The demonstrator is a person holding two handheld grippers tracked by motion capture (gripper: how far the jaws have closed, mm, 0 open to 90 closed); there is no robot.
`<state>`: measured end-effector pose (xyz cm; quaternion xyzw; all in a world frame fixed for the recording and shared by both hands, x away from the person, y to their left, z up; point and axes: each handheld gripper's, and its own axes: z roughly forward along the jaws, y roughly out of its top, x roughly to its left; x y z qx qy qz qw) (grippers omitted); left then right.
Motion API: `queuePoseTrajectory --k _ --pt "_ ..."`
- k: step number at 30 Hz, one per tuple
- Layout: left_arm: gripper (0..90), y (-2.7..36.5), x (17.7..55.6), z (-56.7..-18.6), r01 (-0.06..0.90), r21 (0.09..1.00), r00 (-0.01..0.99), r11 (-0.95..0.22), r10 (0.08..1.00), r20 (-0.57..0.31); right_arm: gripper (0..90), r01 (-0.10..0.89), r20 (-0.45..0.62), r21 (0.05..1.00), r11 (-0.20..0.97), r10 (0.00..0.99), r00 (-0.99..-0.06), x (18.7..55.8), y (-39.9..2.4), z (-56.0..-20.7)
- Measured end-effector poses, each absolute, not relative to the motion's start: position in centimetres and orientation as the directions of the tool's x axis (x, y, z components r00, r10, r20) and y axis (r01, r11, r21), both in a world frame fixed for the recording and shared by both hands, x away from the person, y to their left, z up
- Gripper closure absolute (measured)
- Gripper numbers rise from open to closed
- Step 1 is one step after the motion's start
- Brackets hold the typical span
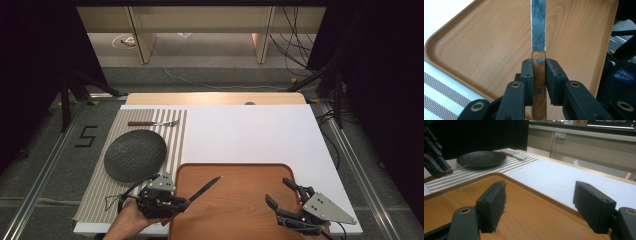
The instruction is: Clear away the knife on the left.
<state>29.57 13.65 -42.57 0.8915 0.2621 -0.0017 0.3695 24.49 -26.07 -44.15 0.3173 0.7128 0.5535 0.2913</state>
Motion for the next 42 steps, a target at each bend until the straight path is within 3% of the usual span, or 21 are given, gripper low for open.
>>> queuePoseTrajectory --k 18,42 --pt "77.0 11.7 29.9 -43.7 0.482 0.628 0.864 -0.611 0.449 -0.226 27.5 0.131 -0.065 0.973 0.188 0.775 -0.628 24.5 -26.0 -44.2" --pt "77.0 9.2 30.7 -45.6 0.519 0.511 0.855 -0.686 0.429 -0.292 27.5 0.133 -0.066 0.973 0.19 0.775 -0.628 24.5 -26.0 -44.3"
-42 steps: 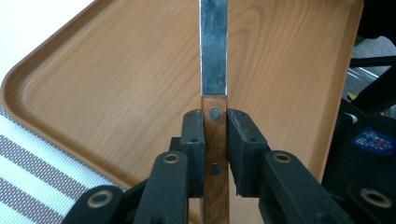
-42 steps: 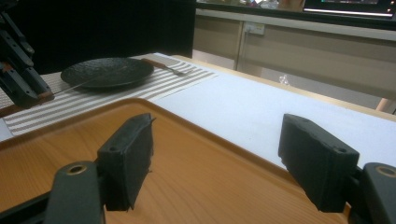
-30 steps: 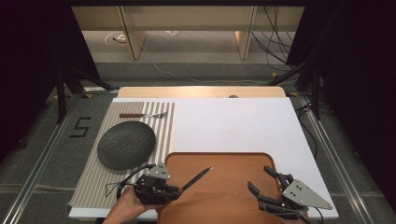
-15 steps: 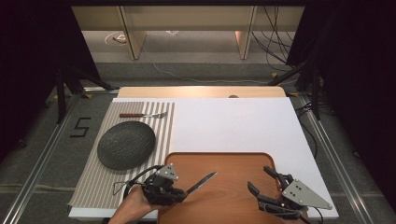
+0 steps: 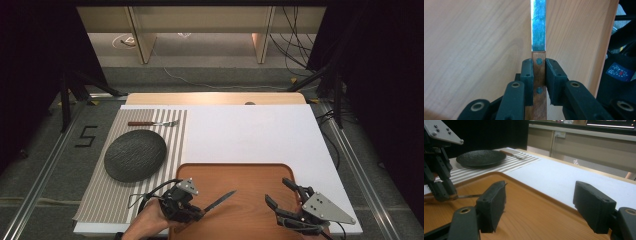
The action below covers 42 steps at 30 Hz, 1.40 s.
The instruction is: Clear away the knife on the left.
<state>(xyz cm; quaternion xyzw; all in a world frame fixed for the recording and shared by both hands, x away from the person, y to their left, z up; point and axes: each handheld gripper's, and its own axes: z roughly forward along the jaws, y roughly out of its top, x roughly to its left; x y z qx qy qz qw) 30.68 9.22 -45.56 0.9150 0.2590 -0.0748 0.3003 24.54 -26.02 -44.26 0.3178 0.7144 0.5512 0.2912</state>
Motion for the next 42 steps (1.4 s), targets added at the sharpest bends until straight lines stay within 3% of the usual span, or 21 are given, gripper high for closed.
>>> queuePoseTrajectory --k 12,19,21,23,24,26,30,36,42 --pt "76.9 8.3 31.0 -46.5 0.518 0.431 0.855 -0.739 0.432 -0.288 27.5 0.134 -0.068 0.972 0.193 0.776 -0.627 24.5 -26.0 -44.3" --pt "75.4 8.1 30.8 -46.7 0.507 0.437 0.862 -0.743 0.427 -0.275 27.6 0.131 -0.069 0.973 0.192 0.776 -0.627 24.5 -26.0 -44.3" --pt "68.3 8.2 30.9 -46.6 0.502 0.444 0.865 -0.742 0.425 -0.268 27.6 0.131 -0.07 0.972 0.194 0.775 -0.628 24.5 -26.0 -44.3" --pt "55.6 8.3 30.8 -46.4 0.507 0.458 0.862 -0.73 0.436 -0.26 27.6 0.131 -0.069 0.972 0.193 0.775 -0.628 24.5 -26.0 -44.2" --pt "55.6 8.3 30.8 -46.2 0.504 0.478 0.863 -0.719 0.436 -0.255 27.6 0.129 -0.071 0.973 0.194 0.775 -0.628 24.5 -26.0 -44.2" --pt "45.4 8.1 30.6 -45.9 0.494 0.509 0.868 -0.705 0.431 -0.246 27.6 0.132 -0.068 0.972 0.192 0.776 -0.627 24.5 -26.0 -44.2" --pt "29.8 8.0 30.2 -45.3 0.462 0.557 0.878 -0.691 0.443 -0.178 27.6 0.129 -0.07 0.973 0.192 0.776 -0.626 24.5 -26.0 -44.2" --pt "19.2 7.9 30.1 -45.0 0.438 0.6 0.884 -0.669 0.442 -0.152 27.6 0.131 -0.069 0.973 0.192 0.777 -0.626 24.5 -26.1 -44.2" --pt "18.8 7.4 29.7 -45.0 0.398 0.625 0.9 -0.671 0.418 -0.124 27.6 0.13 -0.07 0.973 0.192 0.776 -0.627 24.5 -26.0 -44.2"
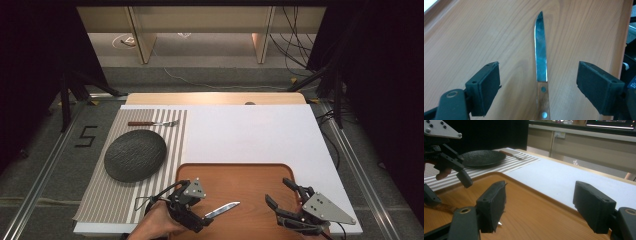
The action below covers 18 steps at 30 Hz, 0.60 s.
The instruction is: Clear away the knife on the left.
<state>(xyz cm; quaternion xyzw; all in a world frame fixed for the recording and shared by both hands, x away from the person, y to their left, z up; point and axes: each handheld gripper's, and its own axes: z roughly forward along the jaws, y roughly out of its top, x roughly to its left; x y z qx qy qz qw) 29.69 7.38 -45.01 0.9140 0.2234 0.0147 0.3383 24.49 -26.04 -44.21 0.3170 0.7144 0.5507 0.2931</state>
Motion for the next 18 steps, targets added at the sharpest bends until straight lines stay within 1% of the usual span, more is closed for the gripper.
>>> queuePoseTrajectory --k 2,3,5,6,11,15,16,17,18 --pt "20.3 7.2 29.5 -44.9 0.376 0.644 0.906 -0.666 0.409 -0.106 27.6 0.13 -0.069 0.973 0.192 0.776 -0.627 24.5 -26.0 -44.2" --pt "23.5 7.2 29.4 -44.9 0.362 0.654 0.912 -0.664 0.399 -0.1 27.6 0.129 -0.071 0.973 0.193 0.776 -0.627 24.5 -26.0 -44.2" --pt "24.5 7.1 29.3 -44.8 0.339 0.677 0.92 -0.654 0.382 -0.092 27.6 0.131 -0.069 0.973 0.191 0.776 -0.627 24.5 -26.0 -44.2" --pt "26.7 7.0 29.2 -44.8 0.331 0.681 0.923 -0.653 0.375 -0.088 27.6 0.13 -0.069 0.973 0.192 0.776 -0.626 24.5 -26.0 -44.3" --pt "42.2 6.4 29.0 -44.9 0.298 0.689 0.937 -0.661 0.342 -0.077 27.6 0.131 -0.07 0.972 0.194 0.775 -0.628 24.5 -26.0 -44.3" --pt "52.2 5.8 28.6 -45.4 0.244 0.679 0.951 -0.692 0.309 -0.027 27.6 0.131 -0.069 0.973 0.192 0.776 -0.627 24.5 -26.0 -44.3" --pt "56.4 5.7 28.6 -45.5 0.242 0.673 0.952 -0.699 0.305 -0.026 27.6 0.132 -0.069 0.972 0.192 0.776 -0.627 24.5 -26.0 -44.3" --pt "63.0 5.6 28.6 -45.6 0.242 0.664 0.954 -0.708 0.299 -0.028 27.6 0.132 -0.068 0.972 0.192 0.776 -0.627 24.5 -26.0 -44.3" --pt "66.0 5.5 28.6 -45.7 0.245 0.653 0.954 -0.716 0.297 -0.032 27.6 0.132 -0.068 0.973 0.192 0.776 -0.627 24.5 -26.0 -44.3"
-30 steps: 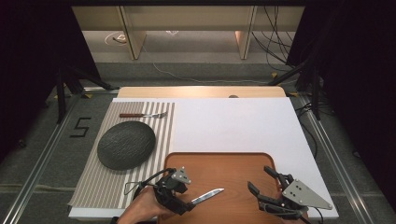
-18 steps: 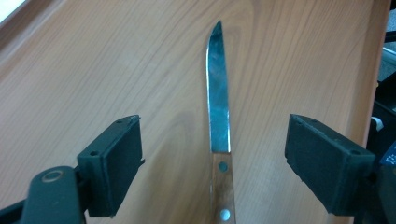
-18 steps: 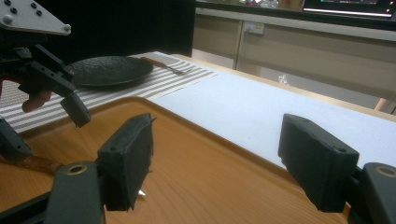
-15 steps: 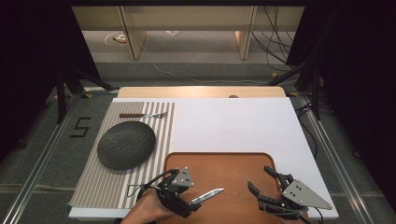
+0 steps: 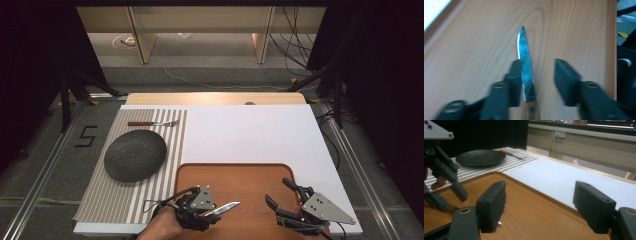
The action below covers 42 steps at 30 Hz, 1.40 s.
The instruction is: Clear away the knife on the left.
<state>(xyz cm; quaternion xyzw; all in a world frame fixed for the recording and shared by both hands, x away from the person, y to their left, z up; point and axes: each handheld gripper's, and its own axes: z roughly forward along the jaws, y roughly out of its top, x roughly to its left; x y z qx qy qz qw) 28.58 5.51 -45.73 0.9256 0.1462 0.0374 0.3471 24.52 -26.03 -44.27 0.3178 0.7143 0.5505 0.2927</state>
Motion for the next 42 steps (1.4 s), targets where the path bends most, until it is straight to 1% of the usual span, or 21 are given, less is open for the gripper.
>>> queuePoseTrajectory --k 2,3,4,10,13,25,42 --pt "71.0 5.4 28.6 -45.9 0.24 0.647 0.958 -0.724 0.285 -0.036 27.6 0.133 -0.067 0.973 0.19 0.777 -0.626 24.5 -26.0 -44.3" --pt "75.7 5.4 28.6 -45.9 0.239 0.645 0.96 -0.726 0.277 -0.044 27.6 0.132 -0.068 0.972 0.192 0.776 -0.627 24.5 -26.0 -44.3" --pt "75.7 5.3 28.7 -46.0 0.242 0.64 0.96 -0.729 0.275 -0.049 27.6 0.132 -0.068 0.972 0.192 0.776 -0.627 24.5 -26.0 -44.3" --pt "86.6 4.9 28.7 -46.7 0.247 0.594 0.961 -0.765 0.274 -0.046 27.6 0.131 -0.068 0.973 0.191 0.776 -0.627 24.5 -26.0 -44.3" --pt "89.3 4.8 28.7 -47.0 0.252 0.58 0.959 -0.774 0.279 -0.046 27.6 0.13 -0.069 0.973 0.192 0.775 -0.628 24.5 -26.0 -44.3" --pt "89.5 5.1 29.1 -47.3 0.281 0.568 0.951 -0.774 0.303 -0.058 27.6 0.129 -0.07 0.973 0.192 0.776 -0.627 24.5 -26.0 -44.3" --pt "89.6 6.9 29.7 -47.1 0.329 0.541 0.937 -0.774 0.34 -0.083 27.6 0.129 -0.068 0.973 0.19 0.776 -0.627 24.4 -26.1 -44.2"
